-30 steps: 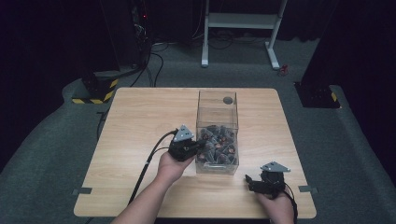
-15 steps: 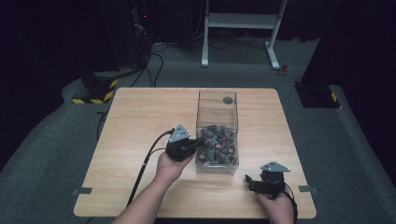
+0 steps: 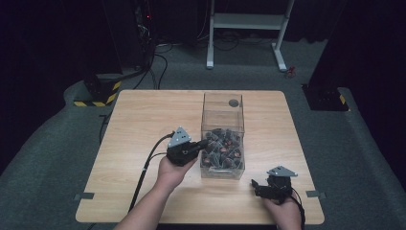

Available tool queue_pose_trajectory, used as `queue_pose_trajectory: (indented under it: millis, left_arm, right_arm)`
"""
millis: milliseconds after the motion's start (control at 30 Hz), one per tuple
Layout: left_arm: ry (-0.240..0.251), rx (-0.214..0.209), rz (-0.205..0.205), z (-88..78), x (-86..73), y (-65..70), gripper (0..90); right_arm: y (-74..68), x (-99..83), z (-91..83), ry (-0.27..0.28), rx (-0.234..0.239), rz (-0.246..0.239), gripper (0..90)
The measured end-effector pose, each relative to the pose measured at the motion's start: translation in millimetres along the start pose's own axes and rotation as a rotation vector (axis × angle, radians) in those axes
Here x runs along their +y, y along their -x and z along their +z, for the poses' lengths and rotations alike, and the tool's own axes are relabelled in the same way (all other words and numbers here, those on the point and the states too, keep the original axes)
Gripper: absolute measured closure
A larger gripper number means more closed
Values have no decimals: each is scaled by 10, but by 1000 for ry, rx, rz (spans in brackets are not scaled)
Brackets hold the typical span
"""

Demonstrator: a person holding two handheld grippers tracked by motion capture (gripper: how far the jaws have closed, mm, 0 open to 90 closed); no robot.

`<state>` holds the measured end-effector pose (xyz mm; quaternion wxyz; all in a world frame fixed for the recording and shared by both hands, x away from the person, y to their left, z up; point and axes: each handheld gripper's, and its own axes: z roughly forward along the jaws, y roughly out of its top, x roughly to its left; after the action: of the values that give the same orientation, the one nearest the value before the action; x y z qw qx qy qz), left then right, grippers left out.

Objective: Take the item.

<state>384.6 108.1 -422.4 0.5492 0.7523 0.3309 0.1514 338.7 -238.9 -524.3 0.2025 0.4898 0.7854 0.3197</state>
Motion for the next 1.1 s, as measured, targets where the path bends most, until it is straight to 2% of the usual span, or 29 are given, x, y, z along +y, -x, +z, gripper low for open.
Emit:
queue_pose_trajectory:
  millis: [300,1100]
  left_arm:
    - [32,29,-6,-120,30,-79,900]
    - [53,123,-10,-423,8,-368,900]
  right_arm:
    - [0,0,0,0,0,0,126]
    - [-1,1,1,0,0,0,126]
